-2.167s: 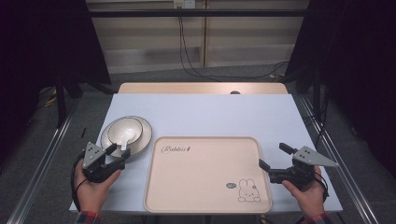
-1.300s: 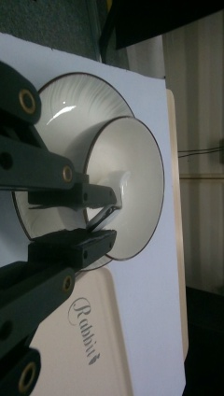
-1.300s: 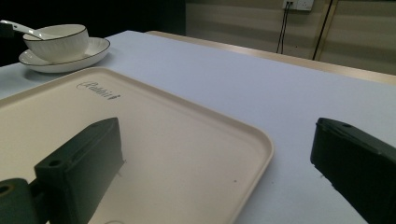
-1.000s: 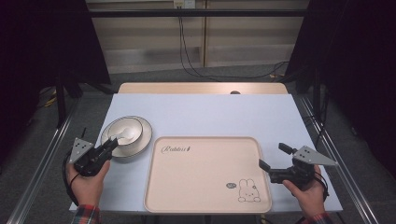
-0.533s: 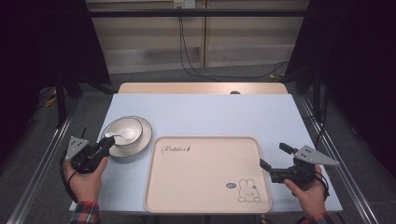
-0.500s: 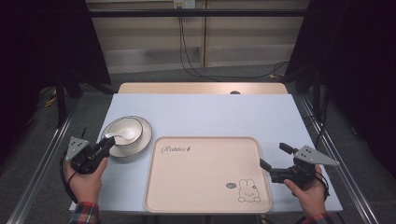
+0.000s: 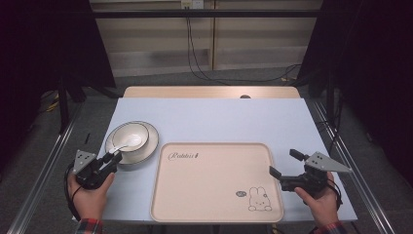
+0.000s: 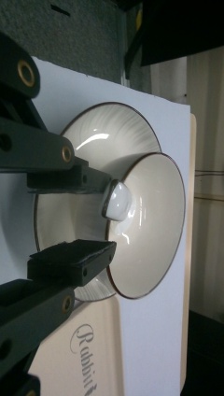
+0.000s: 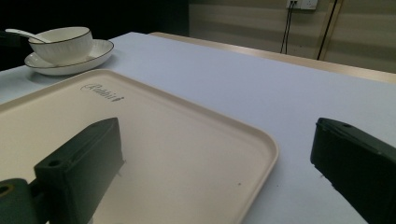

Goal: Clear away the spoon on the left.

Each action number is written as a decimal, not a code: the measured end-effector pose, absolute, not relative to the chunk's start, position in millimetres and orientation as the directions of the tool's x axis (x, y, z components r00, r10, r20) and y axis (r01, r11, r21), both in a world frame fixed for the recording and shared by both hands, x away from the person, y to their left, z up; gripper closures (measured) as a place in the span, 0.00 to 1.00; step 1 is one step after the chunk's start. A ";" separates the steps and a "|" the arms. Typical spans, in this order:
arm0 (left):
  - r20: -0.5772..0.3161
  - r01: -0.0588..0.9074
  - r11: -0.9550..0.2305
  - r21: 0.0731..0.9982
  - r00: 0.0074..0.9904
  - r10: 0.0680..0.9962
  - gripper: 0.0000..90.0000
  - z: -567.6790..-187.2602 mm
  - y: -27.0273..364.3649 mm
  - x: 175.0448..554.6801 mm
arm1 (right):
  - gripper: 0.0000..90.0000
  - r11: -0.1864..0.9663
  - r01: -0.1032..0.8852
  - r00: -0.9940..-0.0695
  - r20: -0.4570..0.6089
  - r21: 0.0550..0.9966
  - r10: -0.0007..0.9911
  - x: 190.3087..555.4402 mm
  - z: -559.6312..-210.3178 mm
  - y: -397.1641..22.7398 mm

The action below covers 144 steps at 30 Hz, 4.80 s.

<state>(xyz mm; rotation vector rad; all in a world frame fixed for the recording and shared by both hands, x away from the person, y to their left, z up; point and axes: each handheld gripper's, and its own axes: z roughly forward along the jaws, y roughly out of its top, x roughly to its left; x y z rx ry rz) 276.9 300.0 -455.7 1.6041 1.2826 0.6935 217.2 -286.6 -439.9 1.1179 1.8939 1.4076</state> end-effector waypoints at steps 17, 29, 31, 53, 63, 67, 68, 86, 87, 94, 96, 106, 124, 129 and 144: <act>-0.153 0.391 0.037 0.920 0.270 0.951 0.66 -454.9 303.5 288.7 | 0.02 0.131 0.300 -0.525 0.049 0.945 0.850 216.6 -439.8 -285.3; -0.140 0.323 0.038 0.946 0.299 0.944 0.82 -442.0 300.5 290.2 | 0.02 0.126 0.293 -0.529 0.052 0.948 0.847 216.1 -438.5 -285.6; -0.134 0.318 0.032 0.947 0.305 0.943 0.82 -438.9 299.2 292.2 | 0.02 0.123 0.292 -0.526 0.052 0.949 0.849 216.3 -438.7 -285.5; -0.104 0.232 0.016 0.972 0.370 0.923 0.82 -416.2 265.8 345.6 | 0.02 0.117 0.290 -0.533 0.059 0.950 0.844 217.2 -438.1 -287.0; -0.119 0.220 0.031 0.975 0.399 0.909 0.90 -419.6 252.5 358.6 | 0.02 0.121 0.286 -0.537 0.055 0.950 0.842 217.4 -438.4 -288.0; -0.110 0.220 0.021 0.975 0.401 0.910 0.94 -421.0 249.4 359.9 | 0.01 0.121 0.286 -0.538 0.054 0.951 0.841 217.8 -438.4 -287.8; -0.112 0.219 0.023 0.975 0.402 0.909 0.94 -421.3 249.1 360.0 | 0.01 0.121 0.287 -0.539 0.055 0.950 0.840 217.9 -438.4 -287.6; -0.170 0.234 0.076 0.969 0.411 0.895 0.95 -398.1 257.7 353.6 | 0.01 0.121 0.283 -0.536 0.053 0.951 0.842 218.5 -438.1 -288.8; -0.174 0.242 0.075 0.967 0.415 0.893 0.95 -395.0 257.8 352.9 | 0.01 0.122 0.284 -0.537 0.052 0.951 0.842 218.5 -438.1 -288.8; -0.191 0.265 0.078 0.961 0.435 0.880 0.95 -380.3 256.3 349.5 | 0.01 0.126 0.286 -0.534 0.048 0.950 0.844 218.6 -438.4 -289.4; -0.195 0.261 0.081 0.962 0.445 0.874 0.95 -374.8 254.8 348.2 | 0.01 0.127 0.287 -0.533 0.048 0.949 0.845 218.6 -438.5 -289.5; -0.217 0.273 0.081 0.958 0.514 0.830 0.95 -352.5 244.3 343.6 | 0.01 0.142 0.291 -0.532 0.037 0.946 0.846 219.0 -439.0 -290.7; -0.282 0.341 0.071 0.937 0.625 0.728 0.95 -346.8 211.8 334.3 | 0.00 0.145 0.286 -0.535 0.033 0.947 0.844 218.4 -439.1 -290.3; -0.290 0.360 0.050 0.932 0.652 0.700 0.95 -350.4 204.4 332.2 | 0.00 0.153 0.286 -0.536 0.026 0.946 0.844 218.5 -439.2 -290.6; -0.337 0.411 0.034 0.911 0.694 0.636 0.95 -363.9 183.0 322.7 | 0.00 0.159 0.285 -0.550 0.026 0.945 0.835 219.0 -439.8 -290.0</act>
